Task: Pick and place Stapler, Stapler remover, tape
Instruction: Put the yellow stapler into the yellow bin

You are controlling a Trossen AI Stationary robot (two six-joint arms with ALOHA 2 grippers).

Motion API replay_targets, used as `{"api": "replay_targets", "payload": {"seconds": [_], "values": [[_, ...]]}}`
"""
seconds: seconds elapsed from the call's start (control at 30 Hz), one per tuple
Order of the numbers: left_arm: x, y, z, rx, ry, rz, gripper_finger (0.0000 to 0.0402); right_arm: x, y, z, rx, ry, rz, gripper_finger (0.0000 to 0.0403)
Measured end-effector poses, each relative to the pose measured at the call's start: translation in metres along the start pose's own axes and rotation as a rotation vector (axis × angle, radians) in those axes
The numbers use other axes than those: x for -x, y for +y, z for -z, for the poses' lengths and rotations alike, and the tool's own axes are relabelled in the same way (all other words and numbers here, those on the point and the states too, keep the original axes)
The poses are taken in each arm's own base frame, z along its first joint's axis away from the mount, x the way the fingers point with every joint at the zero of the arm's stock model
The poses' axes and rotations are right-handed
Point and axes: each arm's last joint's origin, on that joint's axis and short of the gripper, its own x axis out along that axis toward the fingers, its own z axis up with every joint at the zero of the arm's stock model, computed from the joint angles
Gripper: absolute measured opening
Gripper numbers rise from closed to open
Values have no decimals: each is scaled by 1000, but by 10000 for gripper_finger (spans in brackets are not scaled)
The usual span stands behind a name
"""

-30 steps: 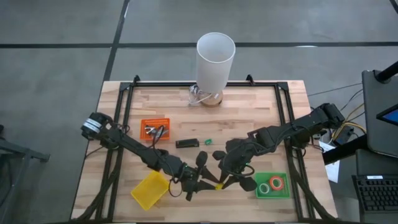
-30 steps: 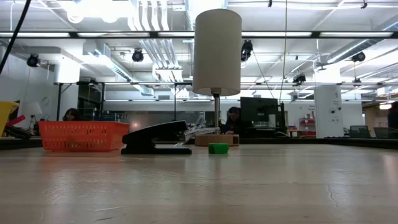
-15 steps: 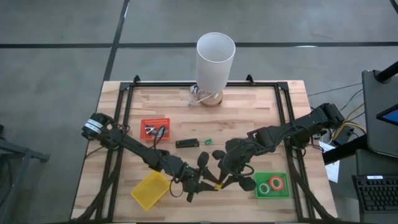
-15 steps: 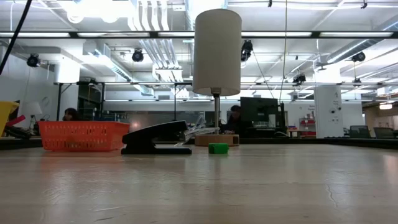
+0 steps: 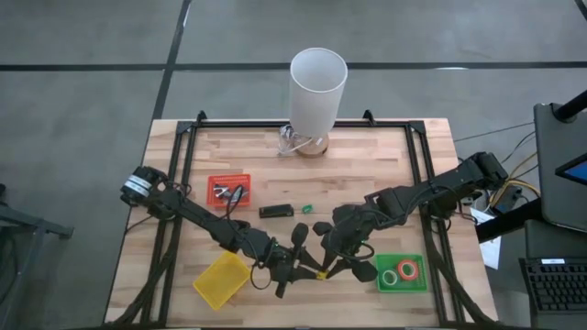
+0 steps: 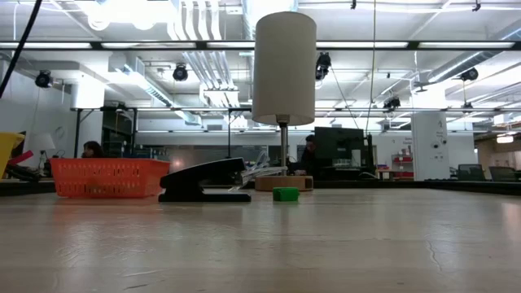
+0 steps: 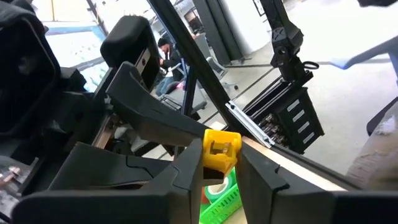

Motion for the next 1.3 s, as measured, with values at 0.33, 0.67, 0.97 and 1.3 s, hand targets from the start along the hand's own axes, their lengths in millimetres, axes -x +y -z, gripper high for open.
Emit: {"api": "replay_targets", "payload": {"seconds": [0.33,0.67,0.97,1.3], "values": [[1,-3,4,70,56,30,83,-2,3,6,-48,55,5,149],[13,-20,8,343,273,139,85,-5,2,19,-70,139,10,194],[61,-47,-9,728,710,222,82,-25,-15,61,-125,147,51,194],[120,-76,-28,1146,1154,34,78,-36,-27,97,-192,109,70,181]]}}
